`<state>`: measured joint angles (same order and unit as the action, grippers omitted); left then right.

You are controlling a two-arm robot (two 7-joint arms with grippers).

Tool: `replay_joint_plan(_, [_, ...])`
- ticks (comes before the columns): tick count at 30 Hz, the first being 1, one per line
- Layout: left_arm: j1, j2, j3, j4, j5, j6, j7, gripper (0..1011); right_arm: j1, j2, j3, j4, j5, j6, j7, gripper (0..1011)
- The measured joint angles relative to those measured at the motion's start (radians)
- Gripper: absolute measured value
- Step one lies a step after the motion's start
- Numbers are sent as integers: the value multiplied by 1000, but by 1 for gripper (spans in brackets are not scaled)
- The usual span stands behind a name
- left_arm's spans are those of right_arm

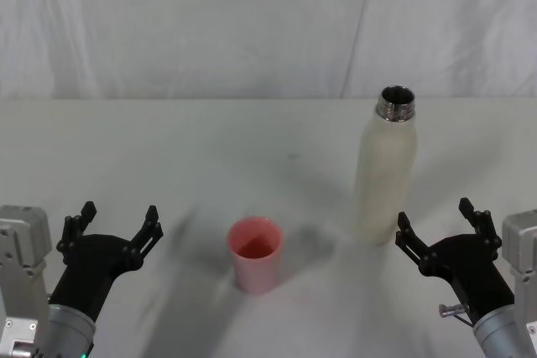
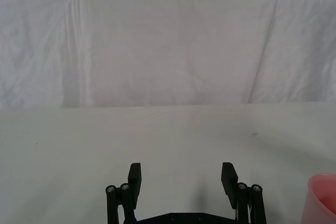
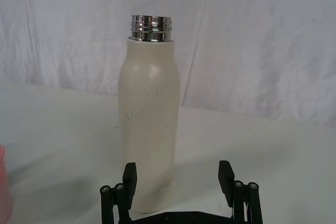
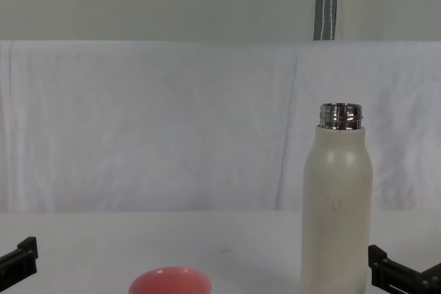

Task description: Grasp the thermos with one hand and pour water into the cup lid.

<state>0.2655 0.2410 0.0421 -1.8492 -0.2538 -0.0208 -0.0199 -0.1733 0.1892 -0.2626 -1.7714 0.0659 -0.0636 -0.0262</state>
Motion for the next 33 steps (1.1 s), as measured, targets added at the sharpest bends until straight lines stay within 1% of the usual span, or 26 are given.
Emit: replay_joint_plan(33, [0, 0, 0, 0, 0, 0, 0, 1001, 0, 0, 0, 0, 0, 0, 0, 1002])
